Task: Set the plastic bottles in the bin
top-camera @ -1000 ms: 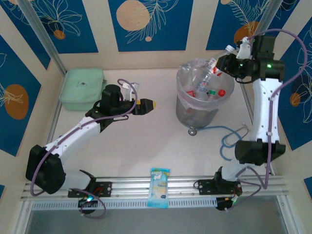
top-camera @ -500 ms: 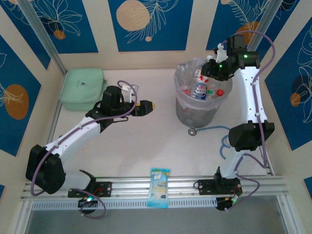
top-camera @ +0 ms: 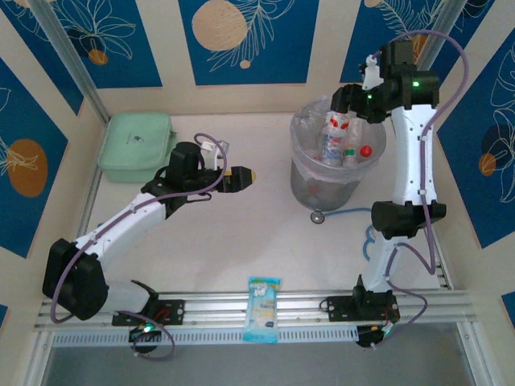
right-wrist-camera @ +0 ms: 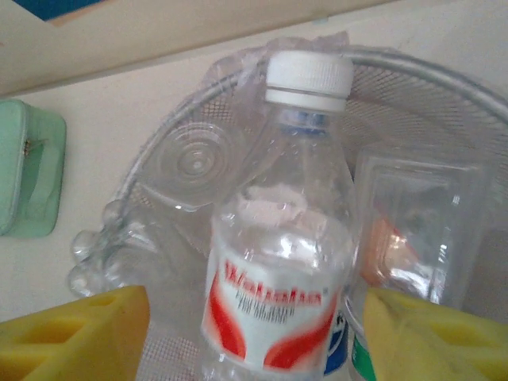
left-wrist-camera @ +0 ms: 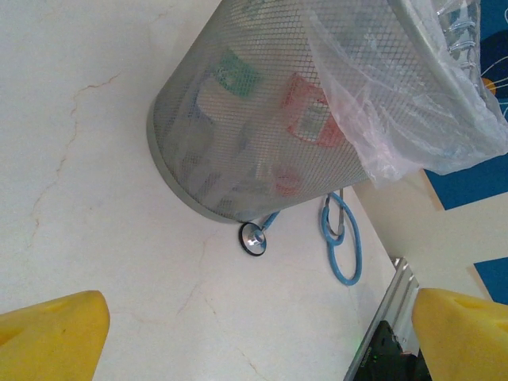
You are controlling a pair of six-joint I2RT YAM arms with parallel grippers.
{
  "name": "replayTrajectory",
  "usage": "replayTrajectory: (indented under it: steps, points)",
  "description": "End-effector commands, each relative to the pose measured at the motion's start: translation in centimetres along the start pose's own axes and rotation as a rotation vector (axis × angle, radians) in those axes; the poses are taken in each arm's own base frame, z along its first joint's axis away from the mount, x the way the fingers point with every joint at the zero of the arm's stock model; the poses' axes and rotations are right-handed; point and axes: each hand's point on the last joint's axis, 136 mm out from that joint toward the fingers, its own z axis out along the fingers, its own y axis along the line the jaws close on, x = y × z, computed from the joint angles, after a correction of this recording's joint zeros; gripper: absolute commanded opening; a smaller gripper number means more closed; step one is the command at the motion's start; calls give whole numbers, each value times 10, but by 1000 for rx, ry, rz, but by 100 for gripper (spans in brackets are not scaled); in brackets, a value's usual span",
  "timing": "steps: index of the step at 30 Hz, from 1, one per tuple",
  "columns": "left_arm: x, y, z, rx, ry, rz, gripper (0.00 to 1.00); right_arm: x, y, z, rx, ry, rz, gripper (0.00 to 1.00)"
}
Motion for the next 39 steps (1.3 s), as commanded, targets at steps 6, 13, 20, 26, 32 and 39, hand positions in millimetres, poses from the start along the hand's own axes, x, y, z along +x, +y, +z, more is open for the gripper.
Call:
replayTrajectory:
  steps: [6, 13, 20, 26, 32, 39]
  points:
    - [5, 6, 3, -7, 8, -5, 97, 21, -16, -30, 47, 18, 30, 68]
    - [5, 5, 5, 7, 3, -26, 97, 44, -7, 19, 38, 126, 11, 52]
    - [8, 6, -7, -36, 5, 4, 98, 33, -5, 7, 45, 55, 9, 47]
    - [4, 7, -7, -53, -4, 6, 98, 26, -50, -36, 154, -59, 130, 74]
    - [0, 20, -10, -114, -4, 8, 100, 51, -101, -36, 155, -33, 263, 92]
    - [-4, 69, -32, -276, -25, -53, 100, 61, -71, -12, -175, -10, 300, 93]
